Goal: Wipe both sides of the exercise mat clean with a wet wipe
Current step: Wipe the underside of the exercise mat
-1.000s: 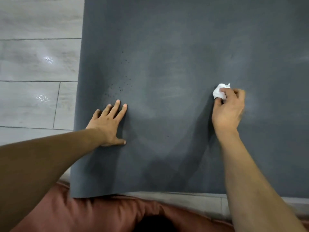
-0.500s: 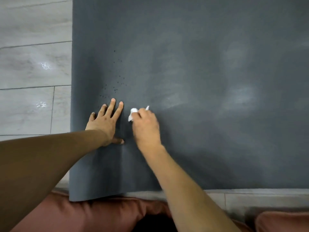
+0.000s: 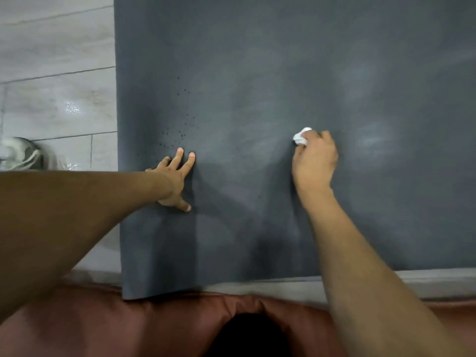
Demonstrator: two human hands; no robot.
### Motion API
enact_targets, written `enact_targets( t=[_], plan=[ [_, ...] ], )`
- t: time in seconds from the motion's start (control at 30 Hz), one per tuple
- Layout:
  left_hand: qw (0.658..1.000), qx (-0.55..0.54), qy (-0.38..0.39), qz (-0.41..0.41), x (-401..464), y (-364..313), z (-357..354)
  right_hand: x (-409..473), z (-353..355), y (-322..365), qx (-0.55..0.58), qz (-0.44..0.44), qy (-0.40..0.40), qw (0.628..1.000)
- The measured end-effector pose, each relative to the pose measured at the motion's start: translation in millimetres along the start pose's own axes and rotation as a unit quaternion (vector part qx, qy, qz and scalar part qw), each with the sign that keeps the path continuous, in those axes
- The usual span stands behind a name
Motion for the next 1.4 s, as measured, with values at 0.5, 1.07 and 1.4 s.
enact_targets(
  t=[0.5,1.07,1.4],
  plan=[
    [0.944,0.295,0.013,-0.146,-2.6,43.6,34.0,-24.5,11.8,19.2,-0.095,0.057,-0.016,0.994],
    [0.928,0.157,-0.202,-0.271,23.6,63.8,-2.2,-84.7,3.5,31.1,-0.207,0.002,-0.031,0.978],
    [0.935,0.123,-0.194,-0.271,18.5,63.1,-0.6,-220.8,-46.9,165.1,-0.08,0.108,0.096,0.986]
  ],
)
Point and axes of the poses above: each hand's wrist, its own x-axis towards the middle knuckle, its own z-axis out of the back of the hand, y = z × x, the point moved 8 cm from there along x, towards the middle knuckle, and after that the axes turned 6 degrees about -x, right-handed, at the moved point
